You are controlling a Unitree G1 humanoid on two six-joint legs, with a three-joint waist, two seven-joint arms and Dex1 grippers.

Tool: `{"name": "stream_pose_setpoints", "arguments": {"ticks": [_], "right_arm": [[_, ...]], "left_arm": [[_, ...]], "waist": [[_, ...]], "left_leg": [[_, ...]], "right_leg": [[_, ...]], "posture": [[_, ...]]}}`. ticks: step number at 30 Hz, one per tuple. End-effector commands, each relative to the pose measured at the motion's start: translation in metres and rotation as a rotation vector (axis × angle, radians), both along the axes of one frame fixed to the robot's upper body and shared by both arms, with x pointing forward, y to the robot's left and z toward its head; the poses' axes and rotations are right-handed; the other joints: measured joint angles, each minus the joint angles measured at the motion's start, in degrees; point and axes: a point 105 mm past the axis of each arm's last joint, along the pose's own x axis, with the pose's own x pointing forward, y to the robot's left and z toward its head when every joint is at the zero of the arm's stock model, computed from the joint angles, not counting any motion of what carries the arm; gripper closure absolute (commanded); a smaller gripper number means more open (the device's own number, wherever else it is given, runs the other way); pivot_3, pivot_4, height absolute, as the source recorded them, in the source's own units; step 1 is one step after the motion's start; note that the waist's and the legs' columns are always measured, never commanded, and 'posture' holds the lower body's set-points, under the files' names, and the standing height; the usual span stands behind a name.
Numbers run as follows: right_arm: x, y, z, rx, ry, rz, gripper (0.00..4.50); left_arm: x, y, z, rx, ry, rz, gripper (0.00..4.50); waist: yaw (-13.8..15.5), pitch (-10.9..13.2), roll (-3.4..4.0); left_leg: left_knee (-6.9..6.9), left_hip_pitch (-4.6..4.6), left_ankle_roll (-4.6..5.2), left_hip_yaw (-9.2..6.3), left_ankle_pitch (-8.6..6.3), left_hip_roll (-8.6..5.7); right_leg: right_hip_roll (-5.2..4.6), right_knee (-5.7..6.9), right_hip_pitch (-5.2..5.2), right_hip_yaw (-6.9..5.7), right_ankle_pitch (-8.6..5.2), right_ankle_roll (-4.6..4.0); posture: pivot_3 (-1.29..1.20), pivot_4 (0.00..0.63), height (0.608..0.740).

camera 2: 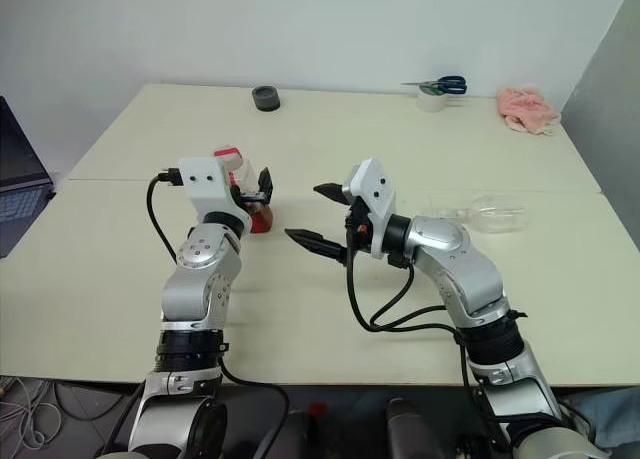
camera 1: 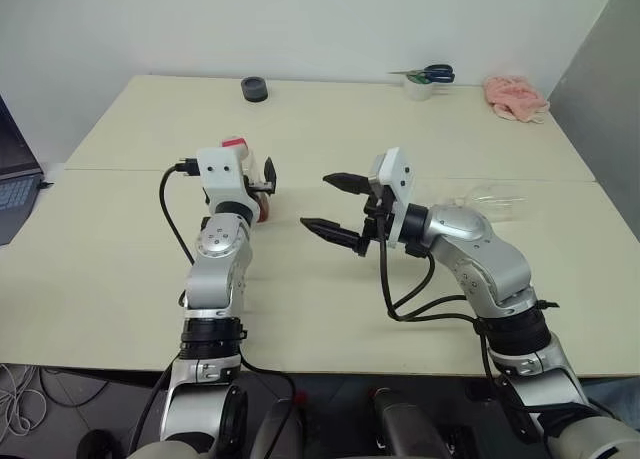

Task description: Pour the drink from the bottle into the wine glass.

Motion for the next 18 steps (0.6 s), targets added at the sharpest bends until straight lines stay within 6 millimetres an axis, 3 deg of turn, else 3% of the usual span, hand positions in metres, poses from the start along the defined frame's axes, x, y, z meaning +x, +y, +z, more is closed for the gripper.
{"name": "stream_pose_setpoints", "arguments": {"ticks": [1,7,11,16,18], "right_arm": [[-0.0037,-0.0003,0.0079,0.015,-0.029,0.006,0.00],[-0.0016,-0.0024,0.0072,0.021,-0.018,-0.009,0.00],[-0.0016,-0.0029,0.0062,0.015,-0.019,-0.011,0.00],[-0.0019,-0.0027,0.0064,0.016,-0.020,-0.012,0.00],[-0.0021,-0.0026,0.0067,0.017,-0.022,-0.012,0.00]], "left_arm": [[0.0004,-0.0020,0.0196,0.017,-0.075,-0.003,0.02],[0.0030,0.0021,0.0179,0.007,-0.073,0.005,0.02],[0.0043,0.0020,0.0139,0.016,-0.059,0.007,0.84],[0.0045,0.0010,0.0119,0.034,-0.057,0.002,2.46],[0.0038,0.0026,0.0129,0.040,-0.062,0.008,2.60]], "waist": [[-0.01,0.00,0.00],[-0.01,0.00,0.00],[-0.01,0.00,0.00],[-0.01,0.00,0.00],[-0.01,0.00,0.00]], "left_leg": [[0.00,0.00,0.00,0.00,0.00,0.00],[0.00,0.00,0.00,0.00,0.00,0.00],[0.00,-0.01,0.00,0.00,0.00,0.00],[-0.01,-0.01,0.00,-0.01,0.00,0.00],[-0.01,-0.02,0.00,-0.01,0.00,0.00]], "right_leg": [[0.00,0.00,0.00,0.00,0.00,0.00],[0.00,0.00,-0.01,0.00,0.00,0.00],[0.00,0.00,-0.01,0.00,0.00,0.00],[0.00,0.00,-0.02,-0.02,0.00,0.00],[0.00,0.00,-0.02,-0.01,0.00,0.00]], "posture": [[0.00,0.150,0.740],[0.00,0.150,0.740],[0.00,0.150,0.740],[0.00,0.150,0.740],[0.00,0.150,0.740]]}}
